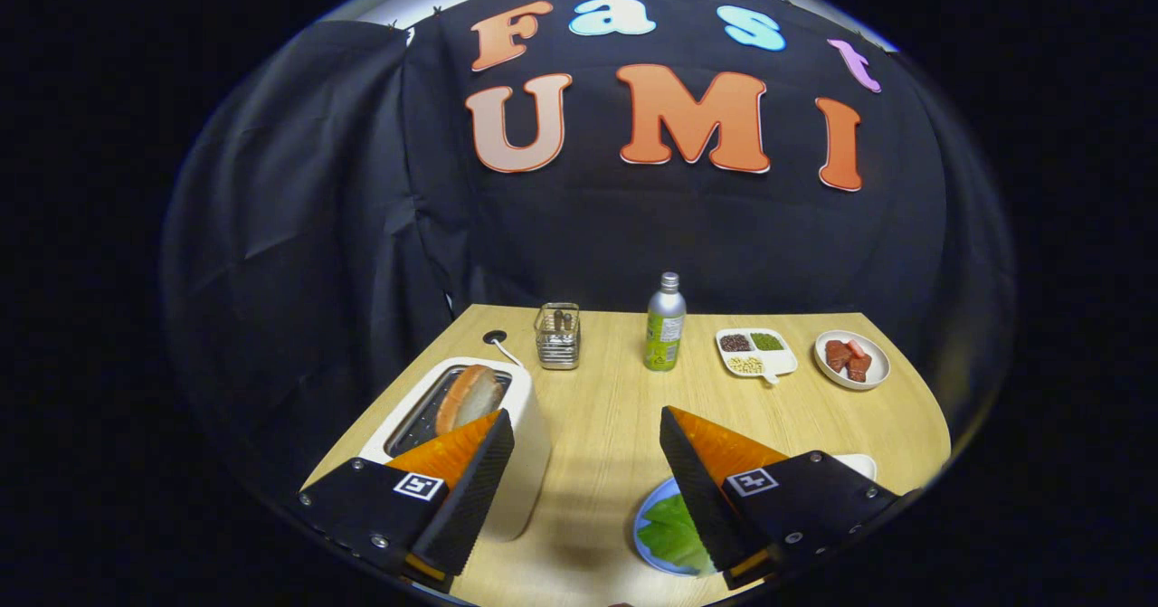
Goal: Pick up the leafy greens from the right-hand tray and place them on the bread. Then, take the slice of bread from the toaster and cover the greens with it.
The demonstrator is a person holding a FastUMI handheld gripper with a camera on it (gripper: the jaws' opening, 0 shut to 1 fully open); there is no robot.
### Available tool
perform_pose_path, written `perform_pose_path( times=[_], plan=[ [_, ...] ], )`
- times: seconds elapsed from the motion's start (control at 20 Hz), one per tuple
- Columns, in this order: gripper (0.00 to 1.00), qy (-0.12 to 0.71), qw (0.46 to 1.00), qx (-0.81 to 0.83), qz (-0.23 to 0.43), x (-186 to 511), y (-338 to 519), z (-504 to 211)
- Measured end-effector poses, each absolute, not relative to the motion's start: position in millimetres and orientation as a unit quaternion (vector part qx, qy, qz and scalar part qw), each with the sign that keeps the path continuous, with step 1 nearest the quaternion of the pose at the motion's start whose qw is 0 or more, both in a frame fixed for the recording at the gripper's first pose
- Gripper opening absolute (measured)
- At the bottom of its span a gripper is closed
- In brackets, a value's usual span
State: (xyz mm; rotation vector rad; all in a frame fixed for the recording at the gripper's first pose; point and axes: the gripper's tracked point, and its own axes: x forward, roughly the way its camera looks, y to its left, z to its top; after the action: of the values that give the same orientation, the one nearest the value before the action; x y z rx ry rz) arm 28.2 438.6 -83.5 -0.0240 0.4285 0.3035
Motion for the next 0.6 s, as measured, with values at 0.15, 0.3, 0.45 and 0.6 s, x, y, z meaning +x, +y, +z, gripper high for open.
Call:
perform_pose_path(
  times=[0.15, 0.3, 0.45, 0.6],
  plan=[
    [0.98, 0.213, 0.963, -0.023, 0.166, 28.3, 470.0, -85.9],
    [0.98, 0.221, 0.959, -0.033, 0.177, 26.2, 490.5, -91.8],
    [0.98, 0.228, 0.956, -0.038, 0.182, 27.9, 505.1, -101.2],
    [0.90, 0.235, 0.954, -0.052, 0.180, 32.8, 512.3, -111.7]
  ],
)
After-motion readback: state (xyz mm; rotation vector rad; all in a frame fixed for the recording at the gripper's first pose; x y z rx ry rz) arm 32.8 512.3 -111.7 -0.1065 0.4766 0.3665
